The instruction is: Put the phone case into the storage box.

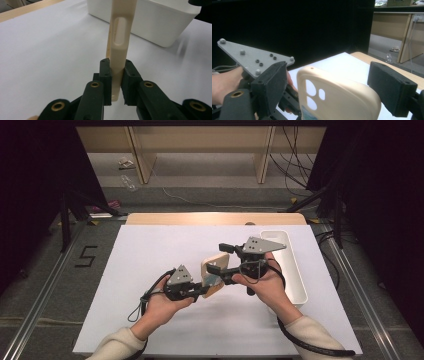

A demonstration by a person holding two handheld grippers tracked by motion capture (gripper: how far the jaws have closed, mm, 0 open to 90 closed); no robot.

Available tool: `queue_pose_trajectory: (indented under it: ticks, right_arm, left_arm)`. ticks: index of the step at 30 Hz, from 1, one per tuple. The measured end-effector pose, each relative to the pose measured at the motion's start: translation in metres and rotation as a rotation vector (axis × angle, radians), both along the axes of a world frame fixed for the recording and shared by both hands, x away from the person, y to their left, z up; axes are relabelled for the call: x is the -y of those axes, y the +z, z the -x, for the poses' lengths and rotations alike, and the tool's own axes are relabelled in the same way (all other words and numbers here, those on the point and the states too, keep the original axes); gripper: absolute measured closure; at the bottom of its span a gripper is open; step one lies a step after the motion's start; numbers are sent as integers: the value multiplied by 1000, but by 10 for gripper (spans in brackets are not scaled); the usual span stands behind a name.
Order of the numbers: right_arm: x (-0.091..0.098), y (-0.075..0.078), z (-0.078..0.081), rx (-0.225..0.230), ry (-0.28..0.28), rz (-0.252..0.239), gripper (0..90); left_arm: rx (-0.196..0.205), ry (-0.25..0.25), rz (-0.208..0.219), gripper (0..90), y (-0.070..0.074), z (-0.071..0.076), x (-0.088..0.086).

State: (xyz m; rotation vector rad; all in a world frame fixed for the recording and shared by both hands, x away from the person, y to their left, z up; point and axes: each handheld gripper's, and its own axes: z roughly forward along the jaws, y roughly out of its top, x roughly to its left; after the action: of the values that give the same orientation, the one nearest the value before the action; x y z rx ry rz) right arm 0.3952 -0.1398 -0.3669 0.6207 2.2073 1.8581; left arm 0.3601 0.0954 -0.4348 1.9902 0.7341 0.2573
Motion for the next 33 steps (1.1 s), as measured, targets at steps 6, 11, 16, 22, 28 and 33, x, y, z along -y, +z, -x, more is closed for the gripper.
queue_pose_trajectory:
  ticks: [6, 11, 16, 22, 28, 33]
  right_arm:
    - [2, 0, 0, 1, -27, -13, 161]
    - [6, 1, -1, 4, -67, -18, 156]
    - [7, 1, -1, 0, -88, -22, 117]
    - [6, 0, 0, -10, -91, 2, 2]
    - [3, -5, 0, -22, -117, 31, 2]
    - [2, -8, -1, -25, -128, 38, 2]
  left_arm:
    - [-4, 21, -2, 798, -2, -1, -2]
    - [-6, 49, -5, 797, -2, -3, -5]
    - [-7, 81, -3, 797, -2, -4, -7]
    - [-8, 123, -3, 797, -2, -6, -11]
    - [-9, 150, 1, 797, -3, -7, -11]
    - [-14, 149, -2, 797, -2, -6, -9]
